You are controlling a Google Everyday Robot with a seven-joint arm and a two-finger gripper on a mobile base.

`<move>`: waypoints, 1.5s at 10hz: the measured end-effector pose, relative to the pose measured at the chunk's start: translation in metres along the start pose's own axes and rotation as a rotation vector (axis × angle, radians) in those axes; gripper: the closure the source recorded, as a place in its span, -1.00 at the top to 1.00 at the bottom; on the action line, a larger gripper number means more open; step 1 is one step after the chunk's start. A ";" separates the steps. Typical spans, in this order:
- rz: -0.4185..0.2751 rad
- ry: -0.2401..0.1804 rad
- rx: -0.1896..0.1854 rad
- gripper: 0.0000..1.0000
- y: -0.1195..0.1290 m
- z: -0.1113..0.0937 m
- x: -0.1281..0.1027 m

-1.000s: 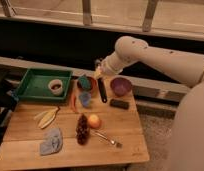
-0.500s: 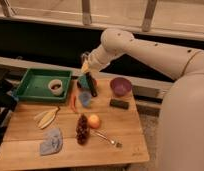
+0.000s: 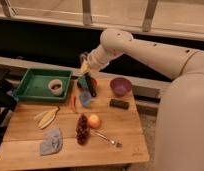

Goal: Place brush in tray

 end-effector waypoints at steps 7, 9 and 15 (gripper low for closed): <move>-0.268 0.122 -0.164 -1.00 0.122 0.106 -0.039; -0.350 0.161 -0.221 -1.00 0.158 0.132 -0.042; -0.376 0.185 -0.239 -1.00 0.164 0.143 -0.041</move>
